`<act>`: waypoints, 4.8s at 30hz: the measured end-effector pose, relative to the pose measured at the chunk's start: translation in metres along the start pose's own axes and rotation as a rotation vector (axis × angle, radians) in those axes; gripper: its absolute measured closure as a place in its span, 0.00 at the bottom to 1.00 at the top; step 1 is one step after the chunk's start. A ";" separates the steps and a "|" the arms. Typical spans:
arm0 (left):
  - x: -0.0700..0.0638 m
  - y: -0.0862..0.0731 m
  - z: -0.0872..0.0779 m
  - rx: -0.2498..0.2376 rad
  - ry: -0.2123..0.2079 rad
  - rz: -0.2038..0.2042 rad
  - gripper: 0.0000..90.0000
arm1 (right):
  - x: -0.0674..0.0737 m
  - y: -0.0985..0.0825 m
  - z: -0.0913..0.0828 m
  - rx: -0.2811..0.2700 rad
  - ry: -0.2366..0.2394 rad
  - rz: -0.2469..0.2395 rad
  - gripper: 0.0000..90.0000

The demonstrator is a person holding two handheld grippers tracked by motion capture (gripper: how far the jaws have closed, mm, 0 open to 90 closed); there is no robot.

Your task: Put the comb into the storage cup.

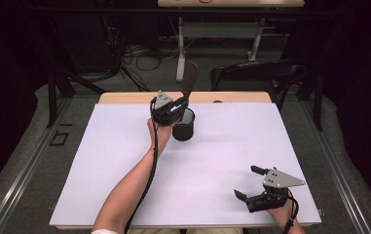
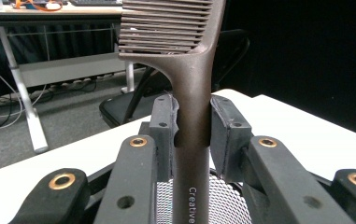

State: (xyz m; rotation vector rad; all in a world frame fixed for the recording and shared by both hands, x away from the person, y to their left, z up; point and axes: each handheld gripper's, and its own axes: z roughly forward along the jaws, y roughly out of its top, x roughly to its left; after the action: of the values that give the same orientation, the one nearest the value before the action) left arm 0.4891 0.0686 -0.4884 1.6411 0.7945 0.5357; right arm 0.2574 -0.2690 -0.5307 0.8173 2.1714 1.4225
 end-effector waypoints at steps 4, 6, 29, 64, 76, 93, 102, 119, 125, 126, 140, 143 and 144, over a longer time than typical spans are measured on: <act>0.000 -0.001 0.001 0.003 0.000 0.000 0.81 | 0.000 0.000 0.000 0.000 0.000 0.001 0.00; 0.000 -0.001 0.001 0.007 0.001 0.003 0.81 | 0.000 0.000 0.000 0.000 -0.001 0.000 0.00; 0.001 -0.007 0.006 0.043 0.007 0.019 0.81 | 0.000 0.000 0.000 0.000 -0.001 0.001 0.00; -0.001 -0.015 0.010 0.094 0.004 0.041 0.80 | 0.000 0.000 -0.001 0.003 -0.001 0.001 0.00; -0.003 -0.020 0.009 0.124 0.018 0.075 0.80 | 0.000 0.000 -0.001 0.008 0.001 0.000 0.00; -0.006 -0.016 -0.006 0.124 -0.006 0.056 0.42 | 0.001 0.001 0.000 0.006 0.004 0.000 0.00; -0.006 -0.005 -0.022 0.186 -0.031 0.092 0.19 | 0.001 0.001 0.000 -0.001 0.001 0.001 0.00; -0.003 0.004 -0.060 0.279 -0.063 0.121 0.00 | 0.002 0.001 0.001 0.009 0.001 0.000 0.00; -0.001 0.003 -0.074 0.314 -0.058 0.127 0.00 | 0.002 0.001 0.001 0.006 0.001 0.004 0.00; -0.001 0.003 -0.077 0.316 -0.057 0.128 0.00 | 0.003 0.001 0.001 0.005 0.001 0.003 0.00; 0.006 -0.006 -0.109 0.382 -0.034 0.114 0.00 | 0.003 0.001 0.002 0.014 0.003 0.004 0.00; 0.006 -0.008 -0.116 0.391 -0.028 0.117 0.00 | 0.002 0.001 0.001 0.016 0.003 0.002 0.00; 0.006 -0.008 -0.118 0.393 -0.028 0.112 0.00 | 0.003 0.001 0.001 0.017 0.004 0.005 0.00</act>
State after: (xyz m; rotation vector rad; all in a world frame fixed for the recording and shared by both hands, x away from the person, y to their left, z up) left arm 0.4070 0.1518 -0.4711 2.0603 0.8270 0.4524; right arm 0.2564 -0.2662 -0.5305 0.8269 2.1889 1.4102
